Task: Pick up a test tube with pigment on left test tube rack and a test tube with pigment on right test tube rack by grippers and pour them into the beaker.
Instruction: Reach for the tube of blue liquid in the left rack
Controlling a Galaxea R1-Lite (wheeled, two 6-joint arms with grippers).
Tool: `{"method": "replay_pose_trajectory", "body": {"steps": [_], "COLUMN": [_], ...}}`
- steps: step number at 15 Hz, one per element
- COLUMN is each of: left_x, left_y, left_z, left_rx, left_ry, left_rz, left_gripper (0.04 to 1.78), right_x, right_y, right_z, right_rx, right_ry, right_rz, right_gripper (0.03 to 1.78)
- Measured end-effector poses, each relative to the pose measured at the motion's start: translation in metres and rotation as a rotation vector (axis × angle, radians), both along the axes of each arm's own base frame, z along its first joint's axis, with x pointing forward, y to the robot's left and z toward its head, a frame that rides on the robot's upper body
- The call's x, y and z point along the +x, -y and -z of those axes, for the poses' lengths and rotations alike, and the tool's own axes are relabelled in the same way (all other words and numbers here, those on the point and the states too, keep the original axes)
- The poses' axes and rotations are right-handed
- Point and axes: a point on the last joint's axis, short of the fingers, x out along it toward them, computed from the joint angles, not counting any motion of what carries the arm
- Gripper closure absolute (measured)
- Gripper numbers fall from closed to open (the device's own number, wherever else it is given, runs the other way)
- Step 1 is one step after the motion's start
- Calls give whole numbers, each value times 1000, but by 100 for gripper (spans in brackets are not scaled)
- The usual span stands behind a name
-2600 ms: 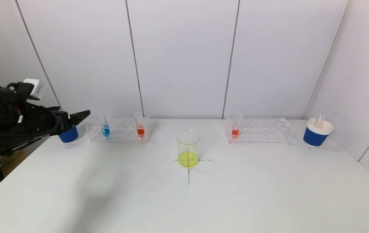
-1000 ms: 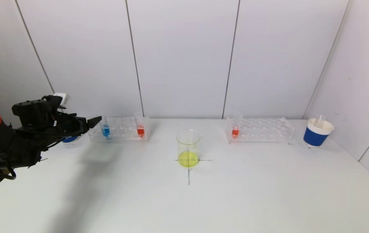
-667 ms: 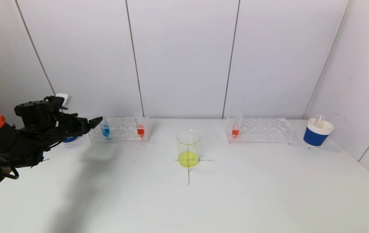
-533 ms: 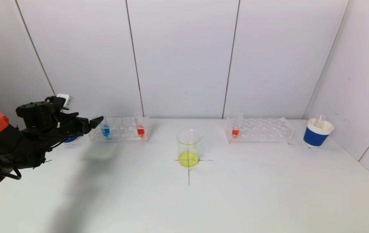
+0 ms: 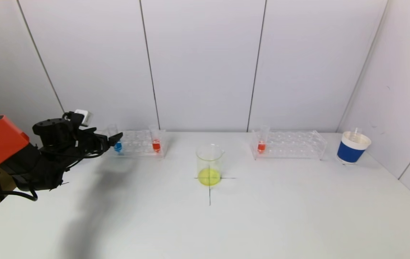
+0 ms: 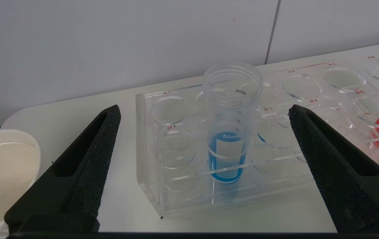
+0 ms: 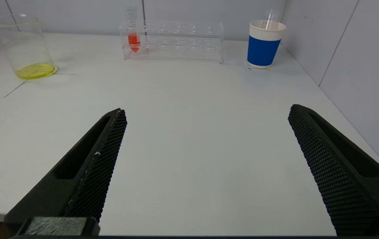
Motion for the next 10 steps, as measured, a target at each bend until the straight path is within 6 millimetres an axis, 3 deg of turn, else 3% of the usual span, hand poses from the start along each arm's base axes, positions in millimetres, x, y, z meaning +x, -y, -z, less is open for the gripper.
{"method": "replay_pose_trajectory", "body": {"steps": [10], "left_x": [7], "left_y": [-1], "left_z": [5], "left_rx": [0], "left_ry": [3], "left_rz": [-5], "left_gripper": [6], "right_x": [0], "right_y": [0], "right_z": [0], "right_rx": [0], "right_ry": [0], "right_rz": [0], "right_gripper": [4]}}
